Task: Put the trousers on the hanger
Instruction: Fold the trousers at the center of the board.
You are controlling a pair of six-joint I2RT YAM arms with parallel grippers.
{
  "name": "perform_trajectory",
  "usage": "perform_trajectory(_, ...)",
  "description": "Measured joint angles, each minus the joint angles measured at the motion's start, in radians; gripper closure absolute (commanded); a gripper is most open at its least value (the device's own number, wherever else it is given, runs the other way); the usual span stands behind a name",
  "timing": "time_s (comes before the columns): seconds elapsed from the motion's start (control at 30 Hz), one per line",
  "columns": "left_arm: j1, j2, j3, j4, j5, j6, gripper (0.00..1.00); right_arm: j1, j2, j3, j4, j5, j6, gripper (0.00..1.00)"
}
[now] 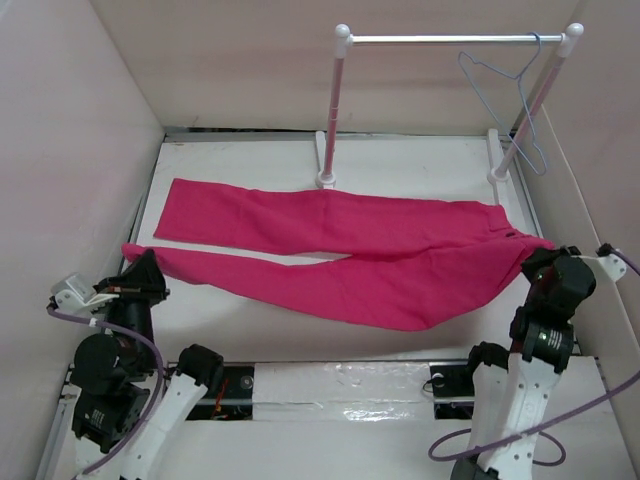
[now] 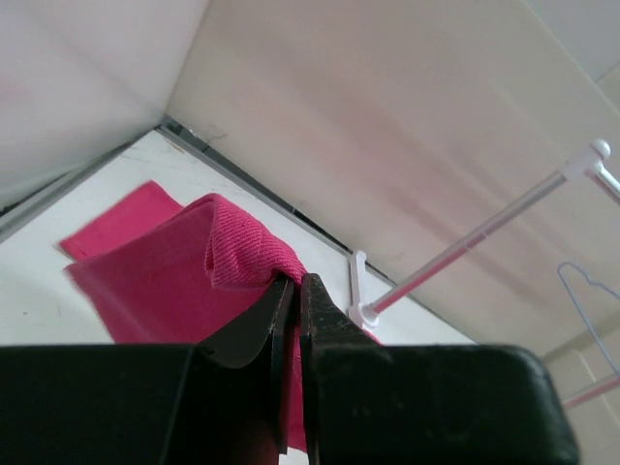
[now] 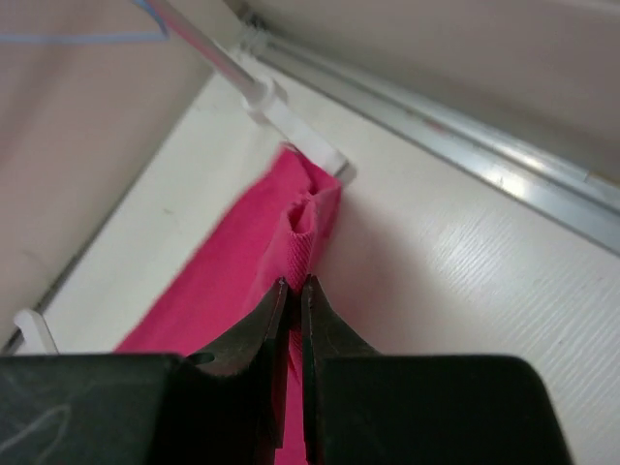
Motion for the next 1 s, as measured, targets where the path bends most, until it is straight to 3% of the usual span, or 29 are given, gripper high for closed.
perform_trajectory(0.2, -0.011, 0.060, 0.062, 0.011, -0.122, -0.002, 1.00, 0.000, -0.113, 0.094, -0.127, 0.075, -0.059, 0.98)
perform_trajectory(0.5, -0.037, 0.133, 0.007, -0.047, -0.352, -0.071, 1.00, 0.000, -0.039, 0.093, -0.146, 0.027, -0.121, 0.99)
perform_trajectory(0.6, -0.037, 0.259, 0.000, -0.046, -0.425, -0.100, 1.00, 0.000, 0.007, 0.084, -0.102, -0.017, -0.119, 1.00)
perform_trajectory(0.77, -0.016, 0.646, 0.089, -0.045, -0.502, -0.200, 1.00, 0.000, 0.078, 0.053, -0.029, -0.076, -0.112, 1.00)
perform_trajectory(0.83, 0.107, 0.775, 0.094, -0.002, -0.431, -0.196, 1.00, 0.000, 0.085, 0.045, -0.017, -0.085, -0.115, 1.00)
perform_trajectory(0.93, 0.426, 0.931, 0.099, 0.023, -0.255, -0.186, 1.00, 0.000, 0.092, 0.045, -0.002, -0.088, -0.131, 1.00)
perform_trajectory(1.0, 0.562, 1.006, 0.109, 0.019, -0.205, -0.183, 1.00, 0.000, 0.101, 0.045, 0.011, -0.088, -0.145, 1.00)
